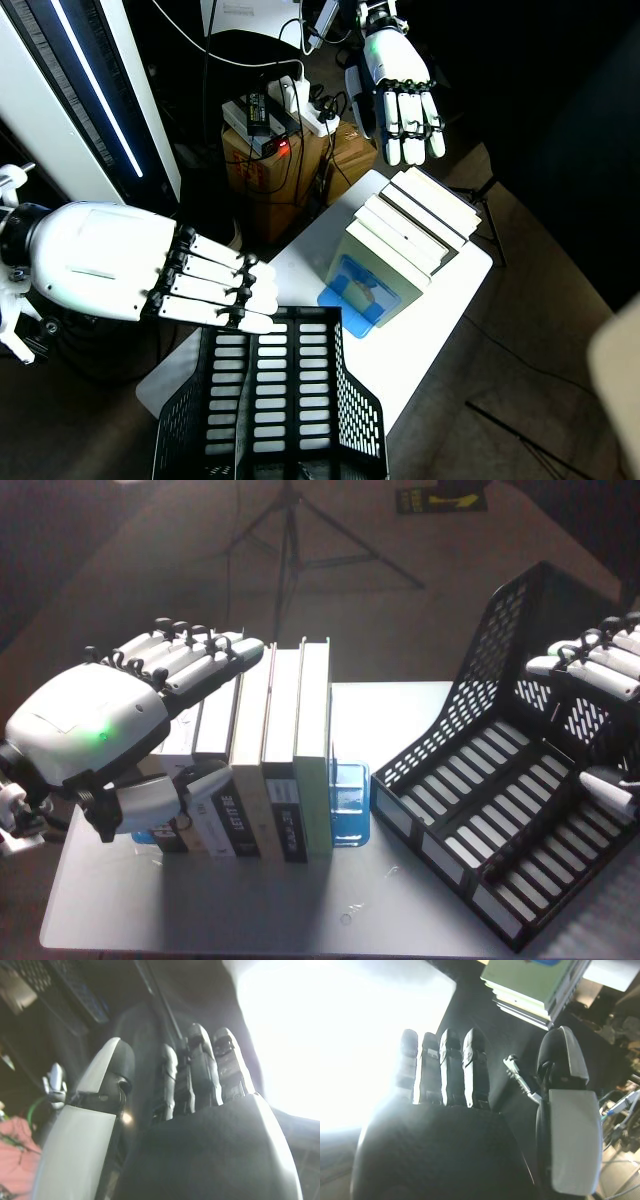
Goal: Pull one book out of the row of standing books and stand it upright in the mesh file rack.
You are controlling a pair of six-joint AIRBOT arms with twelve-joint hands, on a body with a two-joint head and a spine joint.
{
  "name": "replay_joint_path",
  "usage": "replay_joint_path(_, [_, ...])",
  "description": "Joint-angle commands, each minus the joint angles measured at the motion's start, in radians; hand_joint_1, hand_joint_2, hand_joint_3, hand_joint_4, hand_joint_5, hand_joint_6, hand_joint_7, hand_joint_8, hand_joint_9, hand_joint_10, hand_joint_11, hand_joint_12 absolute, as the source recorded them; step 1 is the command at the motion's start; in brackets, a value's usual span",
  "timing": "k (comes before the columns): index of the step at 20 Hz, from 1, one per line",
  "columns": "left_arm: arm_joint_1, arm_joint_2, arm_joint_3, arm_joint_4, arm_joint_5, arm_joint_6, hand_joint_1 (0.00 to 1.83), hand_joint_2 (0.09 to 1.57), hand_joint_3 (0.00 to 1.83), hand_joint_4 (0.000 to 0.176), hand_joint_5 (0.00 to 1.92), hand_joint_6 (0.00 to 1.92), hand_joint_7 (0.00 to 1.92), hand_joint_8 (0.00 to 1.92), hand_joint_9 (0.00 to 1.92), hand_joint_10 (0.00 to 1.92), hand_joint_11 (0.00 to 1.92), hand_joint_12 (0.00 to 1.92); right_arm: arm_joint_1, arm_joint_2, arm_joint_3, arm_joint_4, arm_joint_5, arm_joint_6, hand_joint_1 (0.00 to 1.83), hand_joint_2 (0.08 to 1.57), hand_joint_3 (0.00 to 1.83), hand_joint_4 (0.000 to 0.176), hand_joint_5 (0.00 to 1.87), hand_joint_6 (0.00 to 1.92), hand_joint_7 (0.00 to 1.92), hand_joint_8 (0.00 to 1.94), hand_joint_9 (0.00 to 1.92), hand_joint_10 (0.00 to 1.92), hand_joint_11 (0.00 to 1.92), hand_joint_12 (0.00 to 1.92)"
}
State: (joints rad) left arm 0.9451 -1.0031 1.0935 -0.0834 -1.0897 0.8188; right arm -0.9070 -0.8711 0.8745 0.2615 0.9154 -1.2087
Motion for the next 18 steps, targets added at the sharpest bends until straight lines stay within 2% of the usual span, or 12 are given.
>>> replay_joint_path(1, [-0.011,0.011,-0.004,-0.005,-0.127,0.002,0.54,1.33,0.01,0.031,0.04,0.00,0.07,0.00,0.08,0.07,0.00,0.36,0.013,0.004,0.002,-0.008,0.116,-0.001,0.46,1.34,0.02,0.000,0.06,0.14,0.11,0.02,0.00,0.36,0.00,1.13])
replay_joint_path(2, [-0.011,0.011,-0.002,-0.004,-0.130,-0.008,0.50,1.33,0.01,0.028,0.05,0.00,0.08,0.00,0.09,0.06,0.00,0.36,0.014,0.005,0.001,-0.010,0.116,-0.001,0.35,1.36,0.01,0.000,0.03,0.11,0.09,0.00,0.00,0.31,0.00,1.19])
replay_joint_path(3, [-0.011,0.011,-0.001,-0.003,-0.131,-0.012,0.46,1.33,0.00,0.025,0.05,0.00,0.07,0.00,0.08,0.04,0.00,0.27,0.015,0.007,-0.001,-0.011,0.116,-0.001,0.25,1.36,0.01,0.000,0.01,0.05,0.04,0.00,0.00,0.23,0.00,1.19])
replay_joint_path(4, [-0.011,0.012,-0.001,0.000,-0.131,-0.012,0.37,1.33,0.00,0.029,0.04,0.00,0.05,0.00,0.05,0.02,0.00,0.05,0.015,0.008,-0.002,-0.011,0.116,-0.001,0.24,1.32,0.00,0.000,0.00,0.01,0.01,0.00,0.00,0.05,0.00,0.89])
replay_joint_path(6, [-0.012,0.018,0.002,0.002,-0.114,-0.007,0.27,1.29,0.00,0.055,0.01,0.00,0.00,0.00,0.00,0.00,0.00,0.00,0.015,0.009,-0.003,-0.011,0.114,-0.001,0.29,1.23,0.00,0.000,0.00,0.00,0.00,0.00,0.00,0.00,0.00,0.36])
replay_joint_path(7, [-0.014,0.021,0.002,0.002,-0.102,0.002,0.23,1.25,0.00,0.079,0.00,0.00,0.00,0.00,0.00,0.00,0.00,0.00,0.015,0.009,-0.002,-0.010,0.111,-0.001,0.28,1.21,0.00,0.000,0.00,0.00,0.00,0.00,0.00,0.00,0.00,0.08])
replay_joint_path(8, [-0.018,0.024,0.003,0.002,-0.085,0.012,0.21,1.22,0.00,0.092,0.00,0.00,0.00,0.00,0.00,0.00,0.00,0.00,0.015,0.008,-0.001,-0.008,0.108,-0.001,0.30,1.20,0.00,0.000,0.00,0.00,0.00,0.00,0.00,0.00,0.00,0.02])
replay_joint_path(10, [-0.028,0.025,0.009,0.002,-0.043,0.030,0.17,1.15,0.00,0.080,0.01,0.00,0.00,0.00,0.00,0.00,0.00,0.00,0.015,0.008,0.000,-0.003,0.105,-0.001,0.29,1.19,0.00,0.000,0.00,0.00,0.00,0.00,0.00,0.00,0.00,0.00])
replay_joint_path(14, [-0.052,0.017,0.024,0.000,0.032,0.066,0.11,1.12,0.00,0.100,0.06,0.02,0.00,0.00,0.00,0.00,0.00,0.00,0.015,-0.004,0.008,0.014,0.104,-0.001,0.35,1.20,0.00,0.000,0.00,0.00,0.00,0.00,0.00,0.00,0.00,0.00])
replay_joint_path(16, [-0.063,0.011,0.030,-0.001,0.063,0.083,0.06,1.12,0.00,0.076,0.09,0.03,0.00,0.00,0.00,0.00,0.00,0.00,0.015,-0.007,0.010,0.016,0.099,-0.001,0.33,1.21,0.00,0.000,0.00,0.00,0.00,0.00,0.00,0.00,0.00,0.00])
replay_joint_path(18, [-0.073,0.000,0.041,-0.001,0.101,0.094,0.03,1.10,0.00,0.066,0.11,0.03,0.00,0.00,0.00,0.00,0.00,0.00,0.015,-0.011,0.013,0.023,0.097,-0.001,0.28,1.22,0.01,0.000,0.00,0.00,0.00,0.00,0.00,0.00,0.00,0.00])
